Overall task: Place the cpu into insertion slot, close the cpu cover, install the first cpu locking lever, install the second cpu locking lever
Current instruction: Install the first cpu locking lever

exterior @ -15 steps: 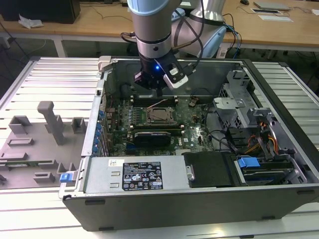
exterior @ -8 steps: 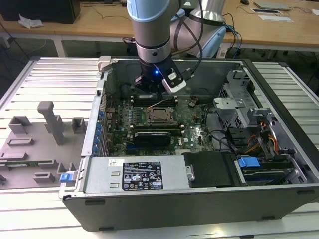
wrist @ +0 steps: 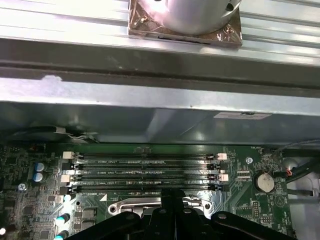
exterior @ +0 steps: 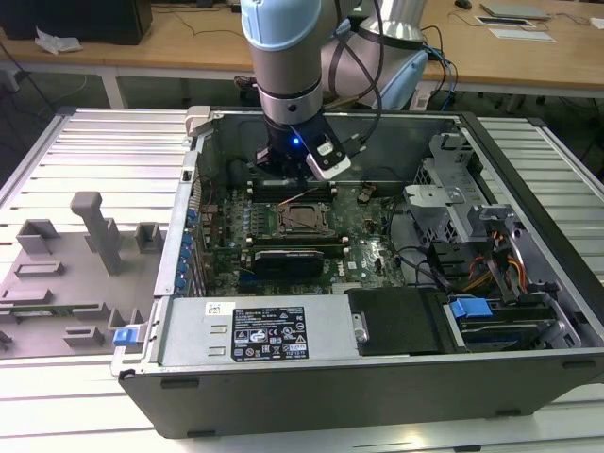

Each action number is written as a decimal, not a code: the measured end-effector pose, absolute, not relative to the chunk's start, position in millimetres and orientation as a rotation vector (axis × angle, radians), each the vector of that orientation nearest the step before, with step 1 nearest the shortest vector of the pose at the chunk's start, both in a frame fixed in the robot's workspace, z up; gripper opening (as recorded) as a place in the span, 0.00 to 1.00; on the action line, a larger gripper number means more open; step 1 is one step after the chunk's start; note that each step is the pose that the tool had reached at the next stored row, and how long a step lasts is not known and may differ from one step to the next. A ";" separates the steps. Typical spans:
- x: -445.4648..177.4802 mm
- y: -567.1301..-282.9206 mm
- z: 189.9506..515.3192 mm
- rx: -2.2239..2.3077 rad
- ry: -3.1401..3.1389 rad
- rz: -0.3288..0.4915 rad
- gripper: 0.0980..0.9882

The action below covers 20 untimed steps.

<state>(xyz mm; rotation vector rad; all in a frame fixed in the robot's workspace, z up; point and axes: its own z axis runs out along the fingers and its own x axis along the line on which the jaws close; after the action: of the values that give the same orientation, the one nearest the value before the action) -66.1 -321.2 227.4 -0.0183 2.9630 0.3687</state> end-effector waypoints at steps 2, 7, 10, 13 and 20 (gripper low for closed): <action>-62.9 -321.1 224.2 -0.006 2.962 0.368 0.01; -61.7 -320.7 219.5 0.008 2.955 0.361 0.01; -61.6 -320.6 217.8 0.009 2.947 0.355 0.01; -61.6 -320.7 217.3 0.010 2.945 0.350 0.01; -61.7 -314.8 215.9 0.096 2.940 0.324 0.01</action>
<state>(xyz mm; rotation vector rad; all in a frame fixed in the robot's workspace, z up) -61.7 -314.8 215.9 0.0962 2.9396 0.3237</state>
